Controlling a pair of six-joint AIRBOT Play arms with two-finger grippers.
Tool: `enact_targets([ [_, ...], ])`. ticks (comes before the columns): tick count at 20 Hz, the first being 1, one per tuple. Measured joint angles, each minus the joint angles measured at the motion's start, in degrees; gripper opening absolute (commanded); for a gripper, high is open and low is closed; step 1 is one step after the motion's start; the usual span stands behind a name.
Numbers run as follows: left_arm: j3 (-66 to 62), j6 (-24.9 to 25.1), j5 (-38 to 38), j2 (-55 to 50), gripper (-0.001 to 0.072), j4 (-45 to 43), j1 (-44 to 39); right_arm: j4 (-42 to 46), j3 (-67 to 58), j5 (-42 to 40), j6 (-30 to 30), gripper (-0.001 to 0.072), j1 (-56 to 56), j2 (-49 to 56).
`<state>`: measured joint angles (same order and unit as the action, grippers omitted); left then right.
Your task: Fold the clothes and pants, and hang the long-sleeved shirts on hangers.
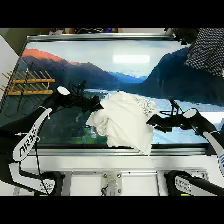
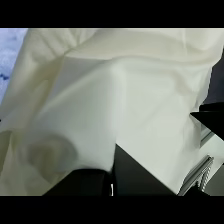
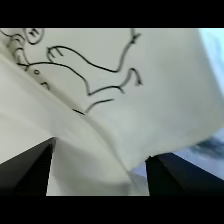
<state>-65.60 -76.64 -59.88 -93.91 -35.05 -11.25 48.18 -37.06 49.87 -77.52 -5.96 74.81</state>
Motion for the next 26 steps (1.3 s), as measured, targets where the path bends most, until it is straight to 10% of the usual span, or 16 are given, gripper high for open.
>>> enact_targets([
  [1, 0.11, 0.00, 0.04, -0.02, 0.0007, -0.09, 0.00, -0.94, 0.11, -1.55, 0.15, 0.0563, 1.70, 0.55],
  [3, 0.24, 0.00, 0.04, 0.00, 0.0006, -0.22, 0.00, -2.19, 0.28, -4.04, 1.38, 0.0039, 4.26, 1.29],
  [4, 0.31, -0.02, 0.02, 0.15, 0.0006, -0.24, 0.04, -2.51, 0.31, -4.33, 2.51, 0.0015, 5.14, 1.60],
  [16, -33.00, -0.17, -6.95, 28.65, 0.0006, 0.46, 2.21, -2.10, -42.91, 7.96, 10.05, 0.0012, 2.38, -23.76],
  [26, -42.99, -0.28, 7.43, 43.67, 0.0007, -12.61, -7.61, -2.21, -62.40, 2.45, 1.14, 0.0012, 2.03, -33.92],
])
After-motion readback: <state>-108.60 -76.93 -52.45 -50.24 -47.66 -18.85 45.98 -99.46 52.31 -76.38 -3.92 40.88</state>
